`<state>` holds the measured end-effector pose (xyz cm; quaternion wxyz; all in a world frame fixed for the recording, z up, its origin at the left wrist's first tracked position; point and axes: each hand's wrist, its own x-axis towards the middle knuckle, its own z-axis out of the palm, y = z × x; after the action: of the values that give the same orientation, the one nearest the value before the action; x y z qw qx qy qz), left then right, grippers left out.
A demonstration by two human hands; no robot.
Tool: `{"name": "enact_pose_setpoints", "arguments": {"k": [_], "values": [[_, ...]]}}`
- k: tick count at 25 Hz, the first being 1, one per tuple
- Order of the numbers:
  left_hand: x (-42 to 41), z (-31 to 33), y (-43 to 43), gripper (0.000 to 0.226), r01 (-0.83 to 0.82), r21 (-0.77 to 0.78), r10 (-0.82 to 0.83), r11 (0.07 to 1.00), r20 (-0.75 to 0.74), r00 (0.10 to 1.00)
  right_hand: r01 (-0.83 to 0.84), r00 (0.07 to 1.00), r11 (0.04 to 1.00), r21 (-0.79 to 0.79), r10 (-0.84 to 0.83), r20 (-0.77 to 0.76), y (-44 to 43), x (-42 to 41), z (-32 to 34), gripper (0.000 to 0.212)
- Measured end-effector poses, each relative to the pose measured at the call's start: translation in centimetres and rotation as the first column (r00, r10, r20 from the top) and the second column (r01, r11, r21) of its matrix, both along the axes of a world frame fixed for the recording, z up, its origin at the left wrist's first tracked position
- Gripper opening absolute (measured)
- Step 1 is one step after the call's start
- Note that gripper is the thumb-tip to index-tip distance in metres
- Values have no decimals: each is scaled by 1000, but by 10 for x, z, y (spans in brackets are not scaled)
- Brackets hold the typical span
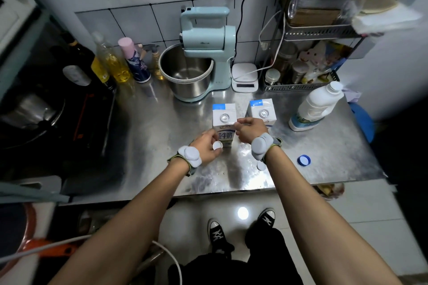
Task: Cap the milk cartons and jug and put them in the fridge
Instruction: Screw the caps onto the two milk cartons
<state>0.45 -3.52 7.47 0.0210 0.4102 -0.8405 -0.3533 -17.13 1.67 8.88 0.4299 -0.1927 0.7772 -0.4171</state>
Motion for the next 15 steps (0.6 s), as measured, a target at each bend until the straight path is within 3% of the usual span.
{"name": "enact_pose_setpoints", "arguments": {"k": [3, 8, 13, 15], "values": [[3, 28, -6, 32, 37, -98, -42, 994, -57, 997, 7, 1000, 1000, -5, -7, -11, 2, 2, 3, 13], [-10, 56, -17, 23, -14, -160, -11, 987, -151, 988, 39, 998, 999, -22, -38, 40, -2, -4, -15, 28], [-34, 65, -25, 22, -111, -156, 76, 982, -216, 973, 97, 991, 991, -92, -87, 104, 4, 2, 7, 7], [-41, 62, -26, 19, -128, -163, 89, 978, -227, 970, 81, 989, 992, -99, -67, 135, 5, -1, 7, 10]]}}
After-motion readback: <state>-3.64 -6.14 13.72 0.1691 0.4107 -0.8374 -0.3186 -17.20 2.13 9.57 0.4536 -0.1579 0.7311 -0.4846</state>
